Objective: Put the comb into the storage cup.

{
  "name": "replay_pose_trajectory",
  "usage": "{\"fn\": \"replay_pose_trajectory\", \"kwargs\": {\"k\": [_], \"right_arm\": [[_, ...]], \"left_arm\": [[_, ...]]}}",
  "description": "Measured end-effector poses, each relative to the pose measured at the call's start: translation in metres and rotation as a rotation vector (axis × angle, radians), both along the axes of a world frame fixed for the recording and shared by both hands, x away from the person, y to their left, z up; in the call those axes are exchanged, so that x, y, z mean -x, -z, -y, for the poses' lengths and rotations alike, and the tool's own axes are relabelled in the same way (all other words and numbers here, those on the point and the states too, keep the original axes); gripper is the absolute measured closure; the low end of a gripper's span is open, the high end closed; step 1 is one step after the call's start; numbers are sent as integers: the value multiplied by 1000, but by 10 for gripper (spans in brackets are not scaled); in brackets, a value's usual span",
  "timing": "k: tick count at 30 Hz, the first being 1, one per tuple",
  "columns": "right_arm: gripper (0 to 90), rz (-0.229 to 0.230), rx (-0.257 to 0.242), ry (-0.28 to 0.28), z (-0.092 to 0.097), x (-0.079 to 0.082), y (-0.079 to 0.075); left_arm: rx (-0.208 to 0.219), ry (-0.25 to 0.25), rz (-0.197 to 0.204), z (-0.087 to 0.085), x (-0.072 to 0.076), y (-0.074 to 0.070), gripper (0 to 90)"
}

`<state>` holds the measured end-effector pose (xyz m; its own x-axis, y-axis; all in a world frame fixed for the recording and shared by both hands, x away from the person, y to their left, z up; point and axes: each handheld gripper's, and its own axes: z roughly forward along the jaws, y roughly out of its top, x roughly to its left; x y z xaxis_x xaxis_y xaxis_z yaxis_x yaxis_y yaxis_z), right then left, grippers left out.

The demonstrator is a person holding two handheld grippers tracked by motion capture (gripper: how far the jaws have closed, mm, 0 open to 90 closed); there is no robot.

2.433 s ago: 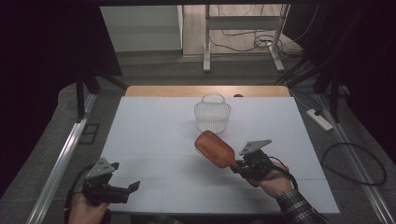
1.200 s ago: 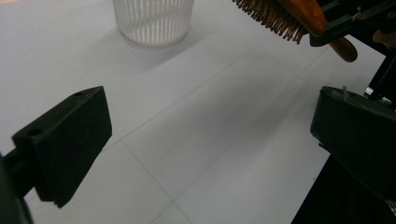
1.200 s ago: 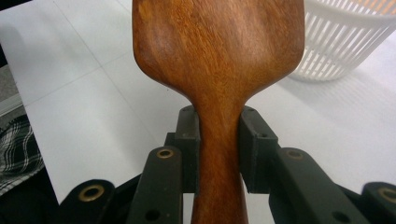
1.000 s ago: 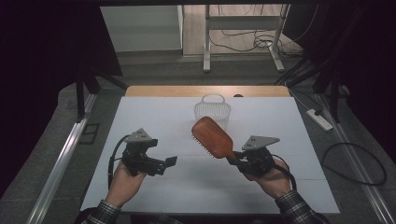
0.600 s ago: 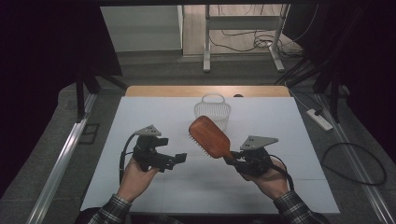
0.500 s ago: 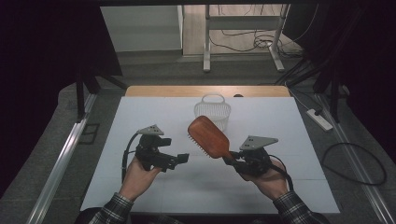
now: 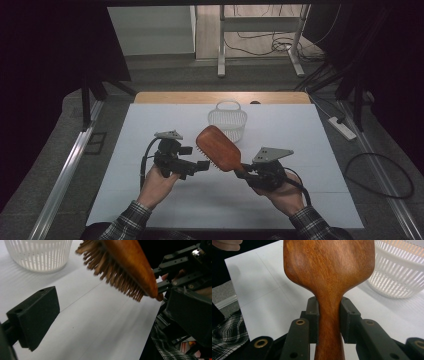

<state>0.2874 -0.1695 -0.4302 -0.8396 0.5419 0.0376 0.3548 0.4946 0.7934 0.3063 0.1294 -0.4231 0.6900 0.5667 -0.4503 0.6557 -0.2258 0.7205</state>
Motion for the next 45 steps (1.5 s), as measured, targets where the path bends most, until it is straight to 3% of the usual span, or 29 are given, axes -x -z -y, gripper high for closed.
{"fn": "replay_pose_trajectory", "kwargs": {"k": [15, 26, 30, 34, 41, 45], "right_arm": [[719, 21, 0, -20, -9, 6, 1], [719, 32, 0, -39, -13, 9, 2], [719, 33, -3, -43, -14, 10, 2], [719, 36, -6, -45, -14, 10, 3], [720, 35, -5, -49, -14, 10, 4], [720, 39, 14, -55, -16, 11, 6]], "left_arm": [[37, 9, -29, 15, -12, -1, 0], [68, 20, -81, 20, -17, 2, 1], [97, 34, -101, 18, -18, 4, 70], [133, 44, -118, 15, -18, 4, 240], [207, 46, -175, 10, -21, 7, 343], [271, 60, -211, 6, -22, 9, 429]]}}
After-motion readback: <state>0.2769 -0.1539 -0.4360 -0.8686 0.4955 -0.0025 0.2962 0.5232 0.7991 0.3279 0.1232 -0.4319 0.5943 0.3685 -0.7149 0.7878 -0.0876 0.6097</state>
